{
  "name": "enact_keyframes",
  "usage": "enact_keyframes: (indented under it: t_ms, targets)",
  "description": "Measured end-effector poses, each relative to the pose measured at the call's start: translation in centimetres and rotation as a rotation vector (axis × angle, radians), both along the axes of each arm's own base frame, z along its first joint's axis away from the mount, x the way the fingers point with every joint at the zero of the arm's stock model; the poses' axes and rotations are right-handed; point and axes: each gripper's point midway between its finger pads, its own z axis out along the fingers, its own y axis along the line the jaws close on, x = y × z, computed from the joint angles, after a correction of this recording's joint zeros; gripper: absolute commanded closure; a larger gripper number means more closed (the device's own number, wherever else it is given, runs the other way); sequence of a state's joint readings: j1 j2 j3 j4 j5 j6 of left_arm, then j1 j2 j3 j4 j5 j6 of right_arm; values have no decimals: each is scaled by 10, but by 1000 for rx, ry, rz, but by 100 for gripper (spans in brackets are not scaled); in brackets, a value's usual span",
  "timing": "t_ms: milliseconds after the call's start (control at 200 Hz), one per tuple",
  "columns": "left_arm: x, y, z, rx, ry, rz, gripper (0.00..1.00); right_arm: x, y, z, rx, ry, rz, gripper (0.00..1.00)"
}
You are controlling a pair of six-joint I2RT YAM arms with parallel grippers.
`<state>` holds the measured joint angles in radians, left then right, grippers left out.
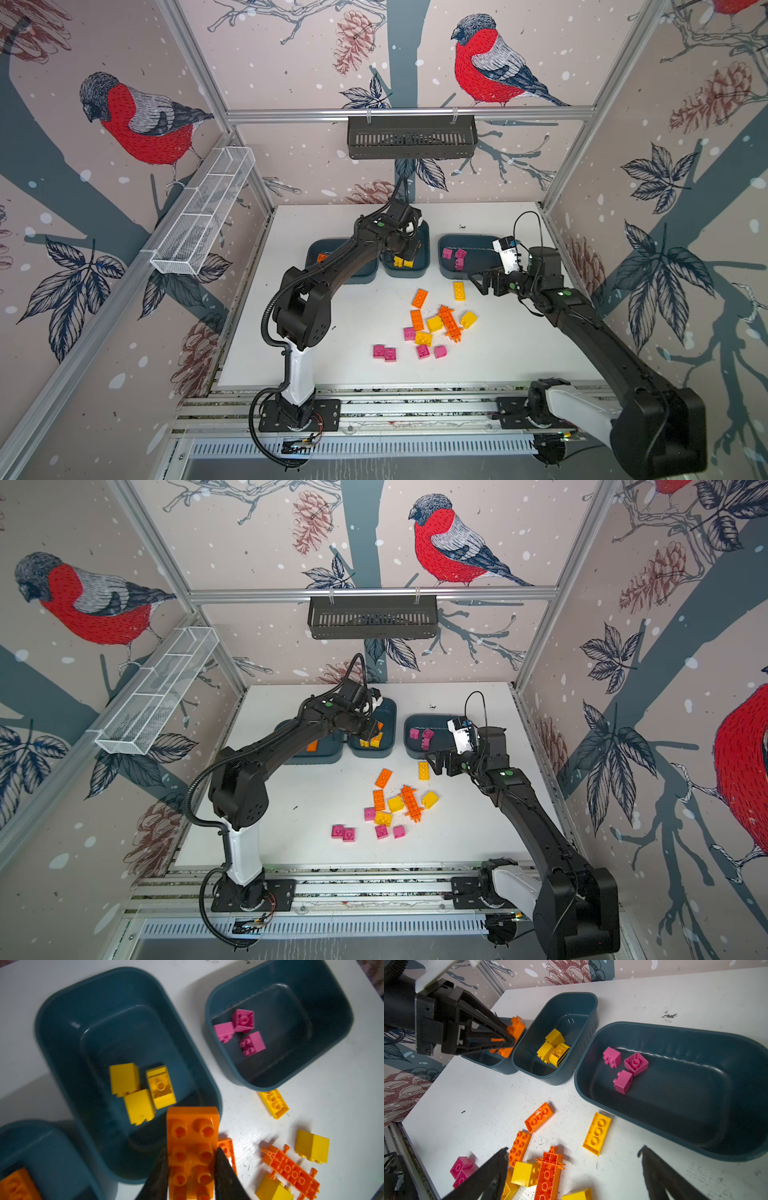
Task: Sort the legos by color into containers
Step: 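Carry the orange brick to the smallest bin and release it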
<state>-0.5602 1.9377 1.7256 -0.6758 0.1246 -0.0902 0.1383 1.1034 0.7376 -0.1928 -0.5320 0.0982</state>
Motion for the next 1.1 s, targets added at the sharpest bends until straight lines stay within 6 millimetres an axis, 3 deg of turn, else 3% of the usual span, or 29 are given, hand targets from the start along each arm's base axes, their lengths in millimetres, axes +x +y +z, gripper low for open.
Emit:
enact_keyframes:
  t_ms: [125,260,595,740,881,1101]
  targets:
    - [6,47,-1,30,17,131,74,2,1,-1,4,7,6,1]
    - [5,99,-14,87,51,255,74,3,3,1,8,6,13,1]
    - [3,195,-57,169,130,457,75,1,11,1,11,9,38,1]
    - [12,216,-70,196,123,497,75,-2,16,-2,10,16,51,1]
    - [19,219,-86,224,137,499,72,-4,18,-2,9,16,60,1]
    - [20,230,-89,273,129,512,39,-4,19,-2,10,16,59,1]
